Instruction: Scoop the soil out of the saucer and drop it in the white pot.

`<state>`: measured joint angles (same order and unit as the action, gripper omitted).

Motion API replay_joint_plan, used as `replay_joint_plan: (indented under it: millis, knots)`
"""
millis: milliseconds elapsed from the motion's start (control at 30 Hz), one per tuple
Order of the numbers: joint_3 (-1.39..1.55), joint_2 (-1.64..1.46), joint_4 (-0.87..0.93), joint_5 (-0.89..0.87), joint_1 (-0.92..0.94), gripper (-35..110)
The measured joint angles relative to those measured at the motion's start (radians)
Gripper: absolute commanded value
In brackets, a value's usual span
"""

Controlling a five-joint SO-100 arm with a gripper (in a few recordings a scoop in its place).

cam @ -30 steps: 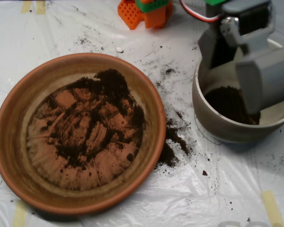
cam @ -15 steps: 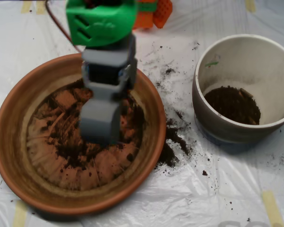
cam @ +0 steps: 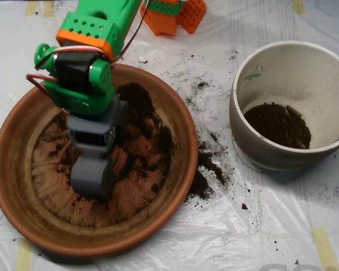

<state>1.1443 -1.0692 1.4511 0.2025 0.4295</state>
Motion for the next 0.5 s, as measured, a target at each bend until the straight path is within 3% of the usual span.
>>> replay_joint_plan:
  millis: [267, 500]
  knots:
    - [0.181, 0.0, -0.153, 0.052, 0.002, 53]
    - [0.049, 0.084, -0.083, 0.041, 0.055, 51]
